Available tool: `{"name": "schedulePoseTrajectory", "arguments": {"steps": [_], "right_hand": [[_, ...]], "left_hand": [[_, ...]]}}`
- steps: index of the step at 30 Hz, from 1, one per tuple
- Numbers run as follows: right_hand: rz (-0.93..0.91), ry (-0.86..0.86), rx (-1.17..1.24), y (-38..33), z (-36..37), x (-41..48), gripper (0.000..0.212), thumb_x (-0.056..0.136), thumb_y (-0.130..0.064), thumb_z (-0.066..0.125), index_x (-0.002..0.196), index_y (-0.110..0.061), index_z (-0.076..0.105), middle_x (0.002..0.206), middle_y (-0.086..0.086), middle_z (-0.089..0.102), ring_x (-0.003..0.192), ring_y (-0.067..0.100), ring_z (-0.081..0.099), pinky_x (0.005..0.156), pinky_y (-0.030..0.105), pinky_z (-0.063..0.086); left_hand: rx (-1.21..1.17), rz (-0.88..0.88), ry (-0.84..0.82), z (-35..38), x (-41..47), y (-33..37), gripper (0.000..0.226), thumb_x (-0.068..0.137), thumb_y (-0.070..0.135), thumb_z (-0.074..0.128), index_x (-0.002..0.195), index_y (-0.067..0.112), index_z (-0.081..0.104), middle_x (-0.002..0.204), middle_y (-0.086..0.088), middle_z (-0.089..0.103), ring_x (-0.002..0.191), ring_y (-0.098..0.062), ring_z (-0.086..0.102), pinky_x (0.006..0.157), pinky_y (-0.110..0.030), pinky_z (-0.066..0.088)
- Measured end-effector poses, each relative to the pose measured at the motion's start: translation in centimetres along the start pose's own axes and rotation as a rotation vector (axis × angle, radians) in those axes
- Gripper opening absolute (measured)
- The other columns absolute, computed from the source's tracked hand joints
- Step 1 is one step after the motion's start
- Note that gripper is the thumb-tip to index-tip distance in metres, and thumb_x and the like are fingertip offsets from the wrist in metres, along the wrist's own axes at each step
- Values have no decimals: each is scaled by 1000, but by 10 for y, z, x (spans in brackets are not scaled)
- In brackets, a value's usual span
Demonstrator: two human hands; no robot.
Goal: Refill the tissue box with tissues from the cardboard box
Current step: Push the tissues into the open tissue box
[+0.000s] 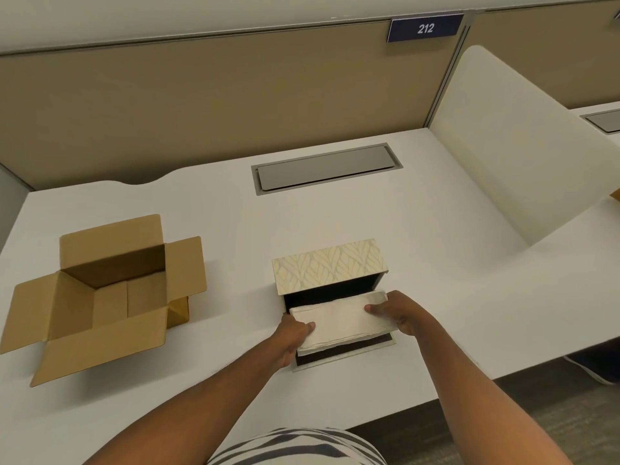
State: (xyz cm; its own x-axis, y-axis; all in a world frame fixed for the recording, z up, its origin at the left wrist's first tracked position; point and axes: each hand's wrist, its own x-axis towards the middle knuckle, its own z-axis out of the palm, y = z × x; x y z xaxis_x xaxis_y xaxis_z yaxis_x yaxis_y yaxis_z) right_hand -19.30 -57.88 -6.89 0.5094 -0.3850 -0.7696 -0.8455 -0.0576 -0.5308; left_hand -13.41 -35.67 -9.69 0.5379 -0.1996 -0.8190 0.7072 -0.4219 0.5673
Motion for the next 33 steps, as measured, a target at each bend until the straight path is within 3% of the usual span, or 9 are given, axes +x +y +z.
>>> {"name": "schedulePoseTrajectory", "arguments": {"steps": [9, 15, 23, 28, 33], "right_hand": [[21, -6, -9, 7, 7, 20, 76, 81, -28, 75, 141, -3, 36, 142, 15, 45, 127, 33, 46, 108, 44, 42], [-2, 105, -18, 12, 15, 23, 72, 79, -29, 78, 135, -3, 42, 135, 13, 51, 119, 30, 50, 90, 34, 45], [-57, 60, 48, 23, 18, 20, 65, 85, -30, 70, 138, -6, 41, 136, 13, 51, 117, 29, 51, 94, 37, 47], [-130, 14, 15, 25, 19, 17, 66, 88, -41, 64, 140, -9, 39, 139, 12, 48, 121, 30, 51, 98, 42, 50], [-184, 145, -205, 27, 24, 18, 62, 92, -50, 53, 133, -4, 44, 135, 15, 41, 118, 30, 48, 101, 47, 47]], "left_hand": [[232, -43, 141, 0, 6, -4, 72, 89, 32, 63, 145, 6, 27, 146, -15, 37, 131, -30, 41, 111, -41, 39], [254, -51, 172, 1, 5, -3, 72, 88, 33, 64, 143, 3, 29, 144, -16, 39, 129, -30, 43, 109, -40, 41], [314, -88, 276, 9, 0, -3, 64, 89, 38, 61, 138, 7, 34, 143, -14, 31, 126, -28, 43, 103, -37, 44], [369, -79, 273, 8, 0, 1, 61, 91, 38, 59, 137, 5, 37, 143, -15, 32, 126, -29, 43, 105, -37, 43], [409, -75, 265, 7, 0, 2, 60, 93, 38, 55, 138, 6, 36, 144, -15, 32, 128, -29, 42, 103, -36, 41]]}}
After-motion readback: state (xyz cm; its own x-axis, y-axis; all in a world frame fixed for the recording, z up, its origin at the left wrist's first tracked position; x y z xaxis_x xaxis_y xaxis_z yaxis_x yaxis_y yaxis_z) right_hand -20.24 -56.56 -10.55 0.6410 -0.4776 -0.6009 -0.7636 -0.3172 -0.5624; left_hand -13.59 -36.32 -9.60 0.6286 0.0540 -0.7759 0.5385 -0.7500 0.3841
